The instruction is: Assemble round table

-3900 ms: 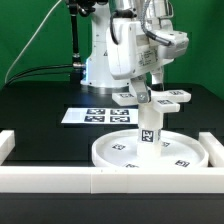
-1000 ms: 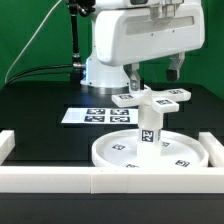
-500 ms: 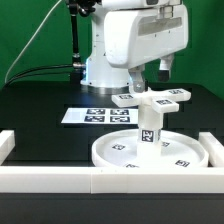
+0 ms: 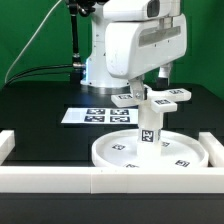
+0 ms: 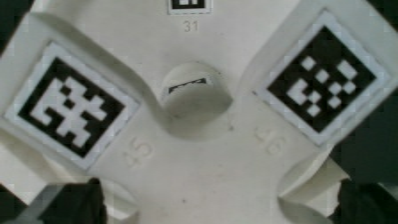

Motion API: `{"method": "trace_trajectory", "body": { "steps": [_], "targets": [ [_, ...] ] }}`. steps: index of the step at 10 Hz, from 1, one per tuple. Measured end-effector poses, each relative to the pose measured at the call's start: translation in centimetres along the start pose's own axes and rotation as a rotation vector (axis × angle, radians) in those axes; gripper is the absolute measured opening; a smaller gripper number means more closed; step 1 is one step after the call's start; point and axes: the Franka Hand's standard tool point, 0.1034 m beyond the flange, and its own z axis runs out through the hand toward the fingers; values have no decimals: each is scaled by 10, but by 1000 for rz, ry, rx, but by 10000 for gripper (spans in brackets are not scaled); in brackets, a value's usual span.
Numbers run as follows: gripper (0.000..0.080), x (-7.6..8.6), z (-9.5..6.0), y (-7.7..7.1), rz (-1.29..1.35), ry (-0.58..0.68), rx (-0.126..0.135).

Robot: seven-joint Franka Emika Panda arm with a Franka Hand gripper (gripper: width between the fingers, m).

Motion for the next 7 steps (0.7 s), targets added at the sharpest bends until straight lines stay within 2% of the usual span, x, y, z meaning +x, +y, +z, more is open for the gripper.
{"method": "trace_trajectory", "body": {
  "steps": [5, 6, 7],
  "targets": [
    [649, -3, 7, 0, 5, -9, 6],
    [629, -3, 7, 0, 5, -10, 7],
    [494, -3, 7, 0, 6, -10, 7]
  ]
}}
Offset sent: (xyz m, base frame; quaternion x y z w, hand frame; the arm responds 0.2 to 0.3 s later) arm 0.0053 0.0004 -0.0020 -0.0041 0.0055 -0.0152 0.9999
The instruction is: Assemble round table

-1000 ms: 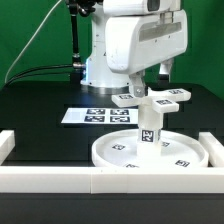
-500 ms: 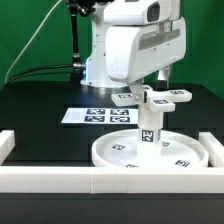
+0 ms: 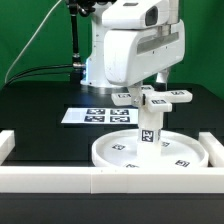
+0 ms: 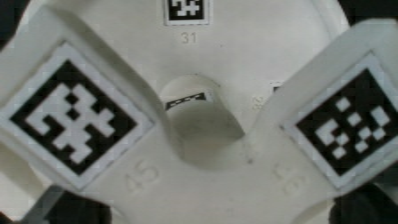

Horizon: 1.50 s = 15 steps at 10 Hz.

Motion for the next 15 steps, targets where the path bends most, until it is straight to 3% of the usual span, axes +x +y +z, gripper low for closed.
{"method": "trace_trajectory", "body": {
  "steps": [3, 8, 11, 15],
  "targets": [
    [442, 0, 0, 0, 39, 0, 0],
    [442, -3, 2, 1, 783, 62, 46],
    [442, 2, 2, -8, 1112, 129, -3],
    [442, 1, 3, -8, 1351, 134, 13]
  ]
}}
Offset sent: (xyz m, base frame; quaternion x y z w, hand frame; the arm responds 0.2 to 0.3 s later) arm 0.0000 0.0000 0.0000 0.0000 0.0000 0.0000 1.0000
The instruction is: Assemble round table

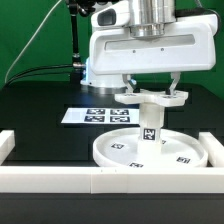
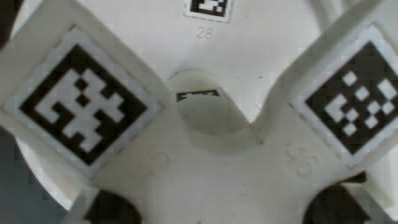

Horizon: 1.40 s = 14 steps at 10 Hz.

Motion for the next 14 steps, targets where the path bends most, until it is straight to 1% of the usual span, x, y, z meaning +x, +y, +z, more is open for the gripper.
{"method": "trace_trajectory", "body": {
  "steps": [1, 3, 4, 6, 8, 9, 10, 11, 12, 13, 14],
  "targets": [
    [442, 0, 0, 0, 56, -1, 2],
    [442, 1, 1, 1, 376, -10, 29],
    [442, 1, 1, 2, 496, -18, 42],
    [442, 4, 1, 3, 765, -14, 83],
    [442, 4, 2, 1, 1022, -34, 76],
    [442, 4, 2, 1, 1132, -46, 49],
    [442, 4, 1, 1, 1191, -47, 45],
    [442, 5, 1, 1, 1240, -46, 47],
    [442, 5, 1, 1, 1236, -45, 47],
    [532, 5, 1, 1, 1231, -45, 47],
    [532, 5, 1, 1, 1227, -47, 47]
  ]
}}
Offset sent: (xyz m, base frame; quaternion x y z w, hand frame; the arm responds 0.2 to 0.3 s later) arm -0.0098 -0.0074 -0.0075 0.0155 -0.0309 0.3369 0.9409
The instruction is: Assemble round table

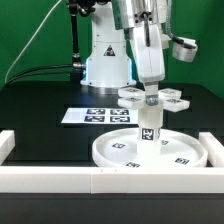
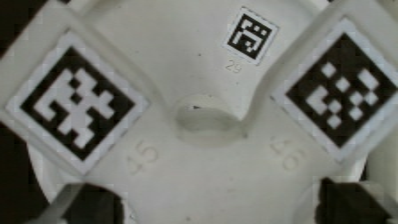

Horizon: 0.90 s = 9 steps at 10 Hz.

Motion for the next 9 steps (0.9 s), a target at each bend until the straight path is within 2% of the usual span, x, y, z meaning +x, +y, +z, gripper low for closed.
{"method": "trace_trajectory", "body": {
  "steps": [1, 3, 6, 7, 8, 9],
  "targets": [
    [625, -2, -8, 0, -20, -16, -13],
    [645, -9, -26, 1, -32, -39, 9],
    [649, -7, -20, 2, -123, -34, 1],
    [649, -8, -20, 4, -238, -35, -12],
    [649, -12, -22, 3, -398, -37, -45],
    [649, -14, -24, -1, -552, -41, -56]
  ]
}}
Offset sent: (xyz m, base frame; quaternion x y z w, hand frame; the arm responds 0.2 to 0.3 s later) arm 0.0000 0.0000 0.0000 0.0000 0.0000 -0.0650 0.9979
